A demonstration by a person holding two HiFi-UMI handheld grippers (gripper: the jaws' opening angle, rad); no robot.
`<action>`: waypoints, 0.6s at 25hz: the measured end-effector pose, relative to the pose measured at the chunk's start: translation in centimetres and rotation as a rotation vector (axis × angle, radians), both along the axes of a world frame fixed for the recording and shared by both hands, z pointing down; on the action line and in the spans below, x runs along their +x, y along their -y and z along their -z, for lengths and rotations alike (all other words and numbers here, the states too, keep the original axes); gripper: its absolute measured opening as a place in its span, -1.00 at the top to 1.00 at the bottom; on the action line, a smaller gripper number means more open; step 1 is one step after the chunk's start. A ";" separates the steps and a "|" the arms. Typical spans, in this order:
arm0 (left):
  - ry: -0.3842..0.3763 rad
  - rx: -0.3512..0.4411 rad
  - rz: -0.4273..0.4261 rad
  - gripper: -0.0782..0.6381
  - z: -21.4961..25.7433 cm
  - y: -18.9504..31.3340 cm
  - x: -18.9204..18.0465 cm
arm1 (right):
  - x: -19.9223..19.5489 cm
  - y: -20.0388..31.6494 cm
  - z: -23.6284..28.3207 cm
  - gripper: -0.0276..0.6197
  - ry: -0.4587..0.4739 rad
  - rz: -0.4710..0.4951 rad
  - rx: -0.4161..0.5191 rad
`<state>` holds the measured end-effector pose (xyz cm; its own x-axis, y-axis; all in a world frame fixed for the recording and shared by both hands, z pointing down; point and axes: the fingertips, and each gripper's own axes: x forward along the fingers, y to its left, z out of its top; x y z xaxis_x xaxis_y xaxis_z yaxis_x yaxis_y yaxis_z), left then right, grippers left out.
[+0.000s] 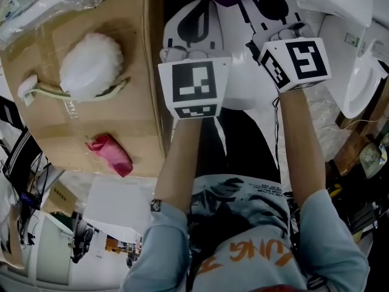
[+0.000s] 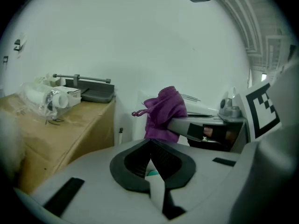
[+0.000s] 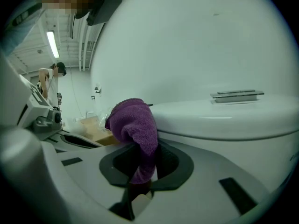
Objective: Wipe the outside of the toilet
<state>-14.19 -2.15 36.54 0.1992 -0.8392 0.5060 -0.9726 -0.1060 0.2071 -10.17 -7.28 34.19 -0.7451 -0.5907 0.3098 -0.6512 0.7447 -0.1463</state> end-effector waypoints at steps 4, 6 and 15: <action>-0.010 -0.009 -0.030 0.71 -0.3 0.2 1.7 | 1.6 0.2 -0.1 0.67 0.015 -0.026 -0.014; -0.009 -0.011 -0.040 0.71 -0.4 0.4 2.4 | 2.6 0.4 0.0 0.67 0.019 -0.040 -0.018; 0.047 0.011 -0.107 0.71 0.0 1.6 5.7 | 7.2 0.9 -0.1 0.67 0.018 -0.095 -0.021</action>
<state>-8.53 -3.71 36.51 0.2643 -0.8201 0.5075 -0.9642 -0.2121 0.1593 -3.02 -8.22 34.28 -0.6916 -0.6524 0.3099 -0.7158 0.6765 -0.1731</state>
